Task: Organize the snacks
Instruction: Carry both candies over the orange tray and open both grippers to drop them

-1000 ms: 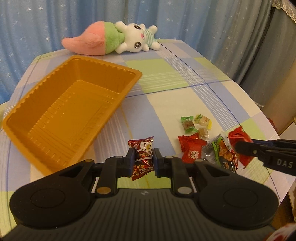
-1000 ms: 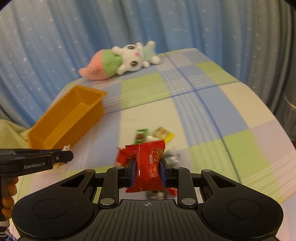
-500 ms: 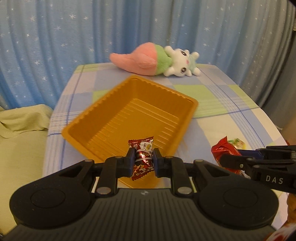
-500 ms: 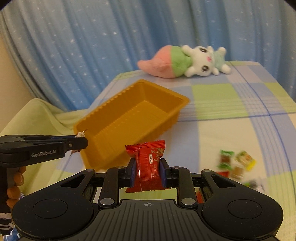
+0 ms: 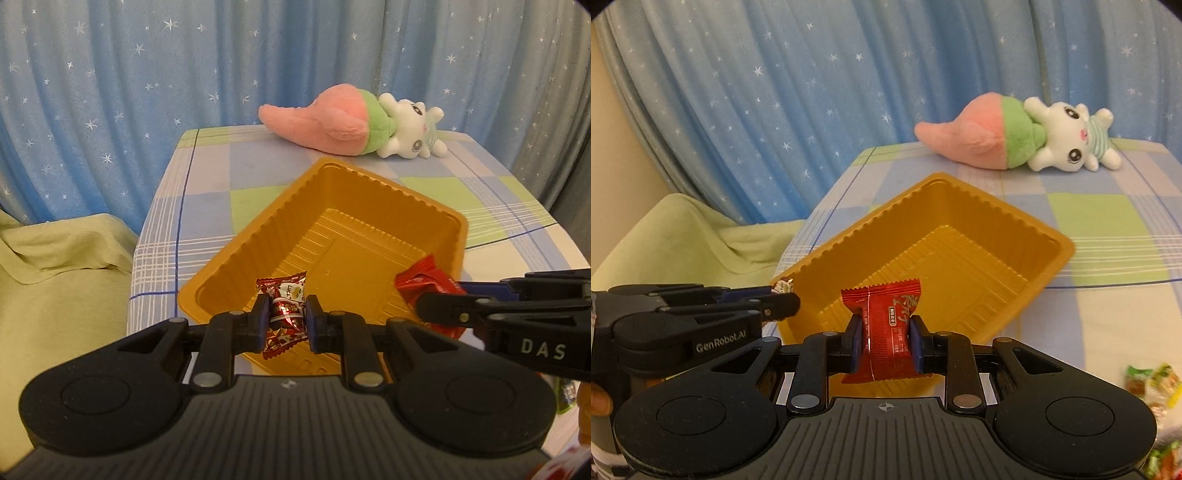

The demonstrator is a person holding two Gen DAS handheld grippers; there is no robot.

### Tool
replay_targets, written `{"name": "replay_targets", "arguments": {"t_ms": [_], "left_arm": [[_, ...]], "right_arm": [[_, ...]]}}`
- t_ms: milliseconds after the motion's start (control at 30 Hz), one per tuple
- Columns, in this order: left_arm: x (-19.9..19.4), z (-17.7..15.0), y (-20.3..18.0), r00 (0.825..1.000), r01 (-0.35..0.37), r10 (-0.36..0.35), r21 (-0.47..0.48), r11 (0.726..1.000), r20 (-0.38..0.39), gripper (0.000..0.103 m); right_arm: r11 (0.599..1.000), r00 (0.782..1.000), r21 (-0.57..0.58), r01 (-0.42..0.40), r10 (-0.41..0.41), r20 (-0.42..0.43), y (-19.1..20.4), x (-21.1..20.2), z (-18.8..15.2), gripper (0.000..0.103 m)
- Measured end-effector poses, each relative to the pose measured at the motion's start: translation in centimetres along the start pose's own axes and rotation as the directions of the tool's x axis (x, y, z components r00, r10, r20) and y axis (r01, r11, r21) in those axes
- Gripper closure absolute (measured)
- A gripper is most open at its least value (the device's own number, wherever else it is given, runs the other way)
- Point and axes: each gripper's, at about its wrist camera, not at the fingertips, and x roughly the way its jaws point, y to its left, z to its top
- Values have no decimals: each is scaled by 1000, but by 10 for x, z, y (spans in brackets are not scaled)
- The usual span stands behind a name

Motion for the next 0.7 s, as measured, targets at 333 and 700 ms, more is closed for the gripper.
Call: {"name": "replay_targets", "arguments": {"t_ms": [333, 700], "left_arm": [[28, 6, 11, 999, 28, -27, 18, 999, -37, 84], [42, 5, 18, 997, 49, -48, 12, 999, -64, 84]], "right_arm": [[999, 997, 29, 32, -30, -66, 2, 47, 1, 76], [996, 995, 68, 51, -45, -88, -2, 55, 0, 58]]}}
